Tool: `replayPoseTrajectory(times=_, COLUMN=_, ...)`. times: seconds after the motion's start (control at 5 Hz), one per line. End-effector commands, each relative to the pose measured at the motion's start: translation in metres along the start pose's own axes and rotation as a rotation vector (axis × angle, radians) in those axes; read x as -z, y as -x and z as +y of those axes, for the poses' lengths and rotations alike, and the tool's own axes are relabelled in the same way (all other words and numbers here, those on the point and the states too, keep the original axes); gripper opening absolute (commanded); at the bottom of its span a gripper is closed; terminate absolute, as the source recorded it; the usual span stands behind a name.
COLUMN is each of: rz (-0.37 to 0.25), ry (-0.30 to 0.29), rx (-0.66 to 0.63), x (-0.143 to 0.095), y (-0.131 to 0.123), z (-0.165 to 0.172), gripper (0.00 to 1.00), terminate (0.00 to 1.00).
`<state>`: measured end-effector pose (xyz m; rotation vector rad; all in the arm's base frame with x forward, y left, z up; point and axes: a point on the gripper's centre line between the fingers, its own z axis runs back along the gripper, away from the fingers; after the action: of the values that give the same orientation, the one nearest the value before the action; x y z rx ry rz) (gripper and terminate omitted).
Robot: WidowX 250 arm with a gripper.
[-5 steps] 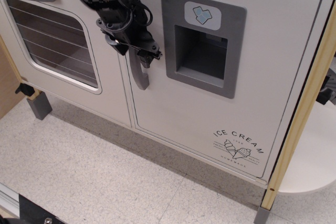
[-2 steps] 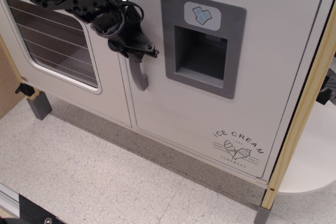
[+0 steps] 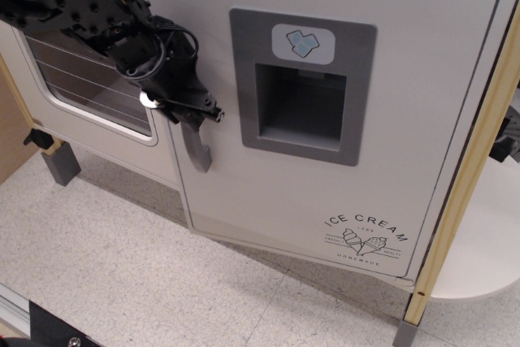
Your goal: Open fridge
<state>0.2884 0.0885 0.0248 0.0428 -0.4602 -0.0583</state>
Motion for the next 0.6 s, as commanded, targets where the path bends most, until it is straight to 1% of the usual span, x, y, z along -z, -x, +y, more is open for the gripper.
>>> replayPoseTrajectory(times=0.0, rz=0.044, ry=-0.043, rx=-0.026, x=-0.047, y=-0.007, z=0.005, gripper=1.00, terminate=0.00)
replayPoseTrajectory(times=0.2, rz=0.121, ry=-0.020, rx=-0.003, x=-0.051, y=0.019, z=0.019, gripper=1.00, terminate=0.00)
replayPoseTrajectory(times=0.4, rz=0.177, ry=-0.059, rx=-0.023, x=-0.045, y=0.042, z=0.040, gripper=1.00, terminate=0.00)
